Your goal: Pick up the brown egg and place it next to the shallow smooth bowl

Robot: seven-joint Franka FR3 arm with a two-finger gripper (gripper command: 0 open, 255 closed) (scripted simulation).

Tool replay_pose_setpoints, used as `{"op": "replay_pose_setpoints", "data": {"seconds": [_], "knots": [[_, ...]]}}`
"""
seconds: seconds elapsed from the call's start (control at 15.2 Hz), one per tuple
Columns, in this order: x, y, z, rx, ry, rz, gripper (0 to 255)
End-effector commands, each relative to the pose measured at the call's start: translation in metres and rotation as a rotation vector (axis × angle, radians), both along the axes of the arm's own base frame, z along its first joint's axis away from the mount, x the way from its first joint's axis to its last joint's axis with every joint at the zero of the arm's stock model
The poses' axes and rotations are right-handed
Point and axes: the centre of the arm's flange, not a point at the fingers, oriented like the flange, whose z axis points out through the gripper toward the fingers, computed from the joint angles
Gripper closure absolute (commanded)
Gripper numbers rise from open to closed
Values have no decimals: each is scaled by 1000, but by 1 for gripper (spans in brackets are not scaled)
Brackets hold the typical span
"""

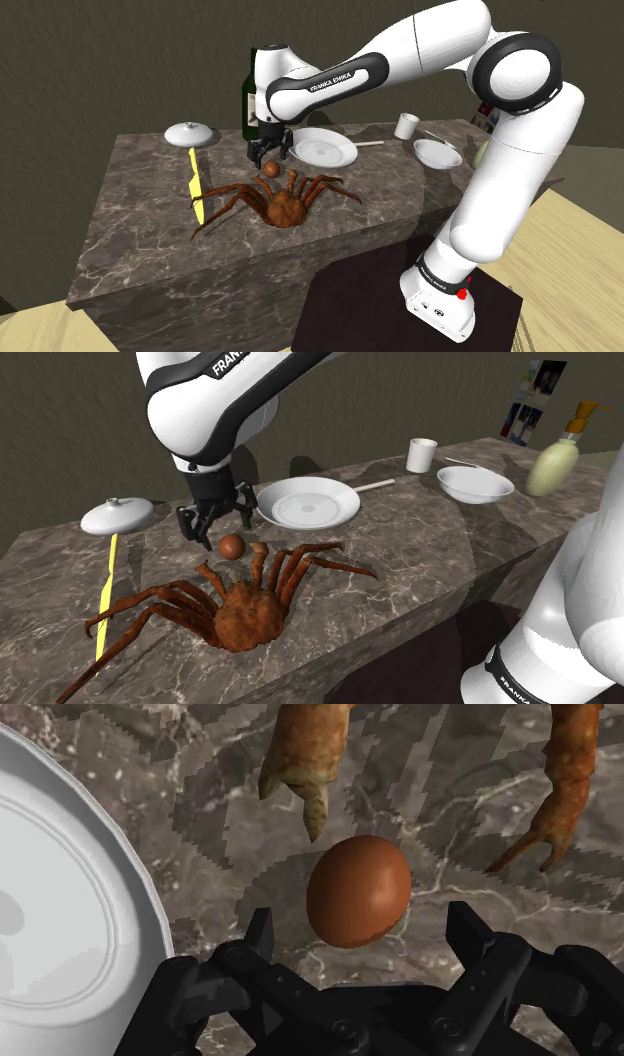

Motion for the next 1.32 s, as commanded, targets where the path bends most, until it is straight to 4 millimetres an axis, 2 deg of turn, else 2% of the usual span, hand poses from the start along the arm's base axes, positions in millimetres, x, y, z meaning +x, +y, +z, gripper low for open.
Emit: {"op": "replay_pose_setpoints", "data": {"seconds": [0.0, 0.59, 0.66, 1.25], "knots": [[0, 1, -11, 0, 0, 0, 0], [0, 0, -14, 0, 0, 0, 0], [0, 0, -14, 0, 0, 0, 255], [0, 0, -14, 0, 0, 0, 255]]}}
